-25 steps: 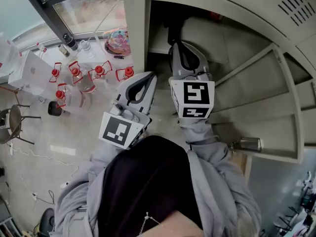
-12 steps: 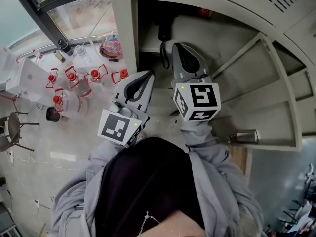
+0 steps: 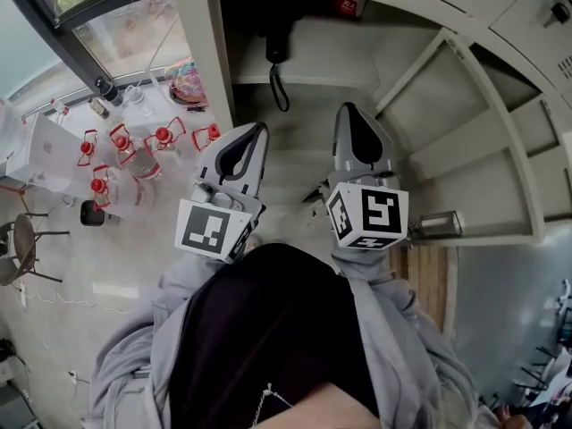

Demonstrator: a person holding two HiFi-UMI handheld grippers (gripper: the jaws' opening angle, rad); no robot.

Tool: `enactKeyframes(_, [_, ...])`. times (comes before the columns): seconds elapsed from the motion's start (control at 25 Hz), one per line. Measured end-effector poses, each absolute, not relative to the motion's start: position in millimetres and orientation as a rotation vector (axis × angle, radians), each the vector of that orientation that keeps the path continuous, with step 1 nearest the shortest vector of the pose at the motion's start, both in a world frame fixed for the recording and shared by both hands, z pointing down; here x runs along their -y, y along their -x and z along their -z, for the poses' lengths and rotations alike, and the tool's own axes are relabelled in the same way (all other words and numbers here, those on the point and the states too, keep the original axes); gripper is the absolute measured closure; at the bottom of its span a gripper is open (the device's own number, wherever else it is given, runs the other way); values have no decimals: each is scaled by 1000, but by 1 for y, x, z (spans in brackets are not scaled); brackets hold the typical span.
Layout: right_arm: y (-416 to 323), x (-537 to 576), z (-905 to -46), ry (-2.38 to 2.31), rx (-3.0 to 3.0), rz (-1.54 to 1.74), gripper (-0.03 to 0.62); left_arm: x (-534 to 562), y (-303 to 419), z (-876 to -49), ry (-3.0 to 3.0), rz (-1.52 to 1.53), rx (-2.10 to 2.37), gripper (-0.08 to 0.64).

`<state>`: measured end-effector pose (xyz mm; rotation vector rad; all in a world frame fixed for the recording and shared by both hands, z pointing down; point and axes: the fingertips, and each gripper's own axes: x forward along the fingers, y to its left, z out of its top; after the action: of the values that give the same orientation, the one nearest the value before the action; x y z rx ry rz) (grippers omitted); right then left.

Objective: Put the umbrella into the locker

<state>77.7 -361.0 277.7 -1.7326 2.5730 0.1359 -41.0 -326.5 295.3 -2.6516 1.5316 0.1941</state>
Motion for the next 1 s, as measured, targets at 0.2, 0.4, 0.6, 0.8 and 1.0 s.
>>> enactKeyframes(0.2, [-73,344,-307,1779,-2592,-164,589,319,37,-312,2629,-109,-1537,552])
enactKeyframes(0.4, [-61,328,-326,1722,-2622,-160,589,311,36,-332,2633,-77,-1568,552])
enactKeyframes(0.6, [-50,317,-339,1651,-2664,-170,589,303,39,-343,2637,-61,-1591,552])
enactKeyframes(0.8, [-40,312,-351,1597,-2704,-111,589,302,48,-343,2610,-80,-1631,553])
enactKeyframes(1.0, [-33,312,-350,1556,-2720,-125,589,301,52,-343,2603,-105,-1652,553])
